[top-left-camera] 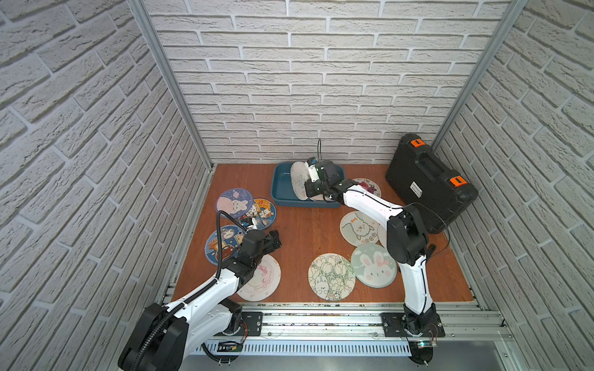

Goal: Put the coasters into the storage box
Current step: Place the coaster in the storage box.

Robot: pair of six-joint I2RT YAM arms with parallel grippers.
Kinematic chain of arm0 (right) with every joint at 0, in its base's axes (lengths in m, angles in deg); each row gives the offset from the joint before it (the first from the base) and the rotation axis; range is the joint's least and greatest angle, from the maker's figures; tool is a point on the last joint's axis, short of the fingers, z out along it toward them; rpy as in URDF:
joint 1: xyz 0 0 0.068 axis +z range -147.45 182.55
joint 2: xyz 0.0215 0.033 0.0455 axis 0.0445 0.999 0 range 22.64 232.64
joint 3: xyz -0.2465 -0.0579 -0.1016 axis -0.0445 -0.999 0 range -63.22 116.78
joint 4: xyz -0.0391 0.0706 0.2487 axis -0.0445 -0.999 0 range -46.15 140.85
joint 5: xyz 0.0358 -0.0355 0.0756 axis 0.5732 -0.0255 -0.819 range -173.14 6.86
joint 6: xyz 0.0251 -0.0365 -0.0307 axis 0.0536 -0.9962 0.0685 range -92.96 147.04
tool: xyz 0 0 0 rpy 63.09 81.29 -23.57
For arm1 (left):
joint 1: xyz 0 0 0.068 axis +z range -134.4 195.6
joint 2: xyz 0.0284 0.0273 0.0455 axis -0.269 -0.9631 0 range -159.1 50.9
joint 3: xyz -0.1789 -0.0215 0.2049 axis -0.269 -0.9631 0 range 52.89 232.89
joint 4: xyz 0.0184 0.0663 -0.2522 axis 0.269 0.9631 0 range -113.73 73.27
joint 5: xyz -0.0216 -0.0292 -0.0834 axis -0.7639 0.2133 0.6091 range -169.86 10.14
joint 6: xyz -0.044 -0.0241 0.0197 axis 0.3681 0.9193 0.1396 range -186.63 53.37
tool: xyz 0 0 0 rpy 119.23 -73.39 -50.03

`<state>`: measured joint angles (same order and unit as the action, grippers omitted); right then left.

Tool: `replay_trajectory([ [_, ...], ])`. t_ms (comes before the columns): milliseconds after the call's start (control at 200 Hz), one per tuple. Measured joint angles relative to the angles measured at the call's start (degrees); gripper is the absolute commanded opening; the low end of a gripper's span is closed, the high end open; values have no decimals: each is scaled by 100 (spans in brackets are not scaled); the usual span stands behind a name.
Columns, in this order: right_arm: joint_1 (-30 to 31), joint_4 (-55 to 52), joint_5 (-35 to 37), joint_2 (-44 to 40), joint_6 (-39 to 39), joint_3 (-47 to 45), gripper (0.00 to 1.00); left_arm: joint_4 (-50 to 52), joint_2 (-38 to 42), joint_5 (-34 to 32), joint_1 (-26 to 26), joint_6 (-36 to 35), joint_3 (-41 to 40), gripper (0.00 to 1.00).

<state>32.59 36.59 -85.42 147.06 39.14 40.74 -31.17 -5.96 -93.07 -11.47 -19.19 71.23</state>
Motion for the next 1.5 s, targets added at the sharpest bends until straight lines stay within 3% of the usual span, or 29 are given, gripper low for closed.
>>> replay_trajectory([
  [510,-343,-151,1185,1119,269,448,8,20,-22,-61,-7,-33,0,98],
  [775,-452,-254,1300,1207,361,577,46,24,-22,-83,-7,-37,0,98],
  [990,-520,-271,1292,1191,330,588,56,199,-63,-153,-7,-33,33,98],
  [1225,-518,-256,933,516,175,24,57,470,-90,-260,-7,-24,122,98],
  [1500,-514,-66,48,-732,17,-697,57,824,-94,-348,-7,-28,225,98],
])
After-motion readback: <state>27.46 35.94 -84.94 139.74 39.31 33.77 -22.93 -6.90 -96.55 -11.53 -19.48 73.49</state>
